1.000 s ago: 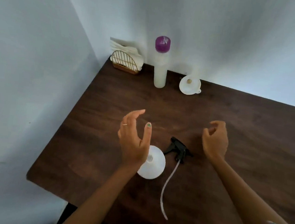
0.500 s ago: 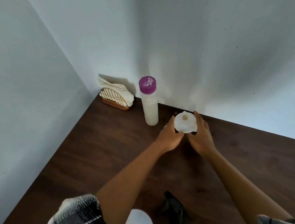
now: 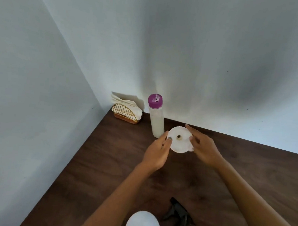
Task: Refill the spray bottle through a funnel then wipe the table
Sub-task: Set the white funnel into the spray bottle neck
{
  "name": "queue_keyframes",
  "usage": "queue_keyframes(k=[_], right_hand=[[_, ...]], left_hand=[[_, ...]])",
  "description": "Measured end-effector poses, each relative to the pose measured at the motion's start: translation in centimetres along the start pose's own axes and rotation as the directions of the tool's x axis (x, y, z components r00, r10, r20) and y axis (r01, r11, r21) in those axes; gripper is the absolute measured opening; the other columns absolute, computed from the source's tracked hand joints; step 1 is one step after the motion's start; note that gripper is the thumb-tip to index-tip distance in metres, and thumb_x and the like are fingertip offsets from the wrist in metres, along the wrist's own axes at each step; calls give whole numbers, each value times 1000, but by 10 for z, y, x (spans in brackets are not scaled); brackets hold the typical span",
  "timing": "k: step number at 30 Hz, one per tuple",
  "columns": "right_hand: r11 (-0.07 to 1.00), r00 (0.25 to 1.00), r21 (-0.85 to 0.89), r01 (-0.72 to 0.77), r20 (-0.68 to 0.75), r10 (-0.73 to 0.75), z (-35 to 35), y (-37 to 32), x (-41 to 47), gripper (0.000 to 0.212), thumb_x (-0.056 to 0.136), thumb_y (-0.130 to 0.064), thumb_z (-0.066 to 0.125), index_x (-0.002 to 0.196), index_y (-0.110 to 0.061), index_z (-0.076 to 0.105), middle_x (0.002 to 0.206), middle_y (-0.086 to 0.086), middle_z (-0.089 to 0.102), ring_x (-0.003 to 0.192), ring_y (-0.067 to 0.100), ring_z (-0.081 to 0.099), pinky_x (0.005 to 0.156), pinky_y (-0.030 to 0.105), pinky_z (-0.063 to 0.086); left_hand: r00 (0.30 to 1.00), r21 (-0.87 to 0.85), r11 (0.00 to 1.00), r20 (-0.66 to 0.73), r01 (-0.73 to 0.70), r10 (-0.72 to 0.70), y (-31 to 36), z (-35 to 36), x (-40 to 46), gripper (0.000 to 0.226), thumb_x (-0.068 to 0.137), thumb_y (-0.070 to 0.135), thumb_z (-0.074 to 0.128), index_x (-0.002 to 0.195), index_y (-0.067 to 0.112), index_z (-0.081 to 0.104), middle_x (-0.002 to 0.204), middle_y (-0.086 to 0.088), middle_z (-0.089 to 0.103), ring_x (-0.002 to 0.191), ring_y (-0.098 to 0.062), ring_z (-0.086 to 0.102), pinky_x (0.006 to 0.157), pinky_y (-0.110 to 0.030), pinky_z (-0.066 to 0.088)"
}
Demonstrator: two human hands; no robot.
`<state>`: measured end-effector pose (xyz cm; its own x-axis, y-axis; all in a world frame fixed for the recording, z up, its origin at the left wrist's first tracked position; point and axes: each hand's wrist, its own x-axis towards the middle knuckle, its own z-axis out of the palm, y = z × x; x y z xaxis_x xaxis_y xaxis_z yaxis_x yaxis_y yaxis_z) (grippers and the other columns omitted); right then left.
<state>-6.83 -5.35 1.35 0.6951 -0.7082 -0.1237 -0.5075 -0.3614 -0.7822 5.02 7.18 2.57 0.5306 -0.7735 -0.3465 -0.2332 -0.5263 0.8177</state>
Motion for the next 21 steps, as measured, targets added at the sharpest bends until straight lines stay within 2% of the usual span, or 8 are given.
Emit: queue_keyframes(k=[3, 5, 7, 9, 12, 15, 18, 21], right_hand=[[996, 996, 10, 87, 20, -88, -7, -33, -19, 39, 99, -21, 43, 138, -23, 46, 117, -2, 61, 97, 8, 57, 74, 12, 43], [989, 989, 49, 143, 32, -144, -13, -53, -36, 36, 99, -23, 45, 135, -20, 50, 125, -3, 59, 94, 10, 61, 68, 14, 51], [979, 981, 76, 189, 34, -192, -15, -72, -57, 34, 98, -21, 47, 131, -18, 54, 122, -2, 61, 85, 9, 62, 58, 16, 54], [973, 975, 70, 218, 13, -220, -19, -93, -78, 31, 97, -21, 49, 127, -17, 58, 117, -2, 64, 80, 13, 65, 56, 18, 56], [964, 964, 23, 266, 5, -266, -25, -116, -101, 30, 97, -21, 48, 124, -18, 60, 108, -2, 65, 70, 15, 65, 50, 15, 51], [964, 963, -12, 266, 42, -265, -19, -128, -135, 29, 98, -21, 47, 124, -19, 59, 106, -6, 61, 59, 12, 63, 47, 15, 50], [961, 959, -37, 275, 76, -272, -5, -130, -158, 30, 98, -20, 47, 125, -20, 58, 106, -11, 55, 63, 9, 61, 46, 13, 49], [960, 956, -31, 278, 105, -273, 10, -130, -173, 29, 98, -18, 47, 124, -19, 60, 105, -11, 57, 59, -1, 59, 45, 12, 47]], left_hand=[[997, -60, 997, -64, -57, 53, -6, -21, -37, 44, 101, 40, 32, 143, 29, 39, 144, 4, 46, 131, -18, 43, 111, -42, 36], [987, -91, 990, -134, -107, 94, -8, -30, -65, 39, 102, 32, 33, 139, 28, 45, 136, 8, 52, 122, -13, 50, 104, -27, 43], [974, -162, 973, -183, -167, 136, -8, -37, -100, 34, 102, 23, 34, 131, 28, 51, 123, 13, 58, 109, -6, 57, 85, -7, 45], [947, -211, 945, -256, -249, 193, -11, -43, -133, 32, 102, 16, 34, 118, 30, 56, 111, 13, 63, 97, 0, 60, 75, -4, 45], [914, -188, 922, -300, -338, 273, -25, -43, -162, 34, 100, 6, 36, 112, 28, 60, 112, 6, 65, 101, -3, 61, 82, -11, 47], [931, -148, 937, -237, -317, 278, -55, -31, -194, 36, 88, 11, 47, 114, 34, 57, 122, 13, 59, 112, -4, 56, 93, -19, 48], [952, -111, 961, -209, -252, 226, -74, -22, -214, 46, 77, 17, 54, 118, 37, 52, 129, 14, 52, 116, -5, 50, 92, -12, 43], [959, -63, 977, -215, -201, 184, -86, -17, -225, 46, 84, 17, 63, 126, 30, 50, 126, 18, 49, 115, -2, 47, 90, -6, 37]])
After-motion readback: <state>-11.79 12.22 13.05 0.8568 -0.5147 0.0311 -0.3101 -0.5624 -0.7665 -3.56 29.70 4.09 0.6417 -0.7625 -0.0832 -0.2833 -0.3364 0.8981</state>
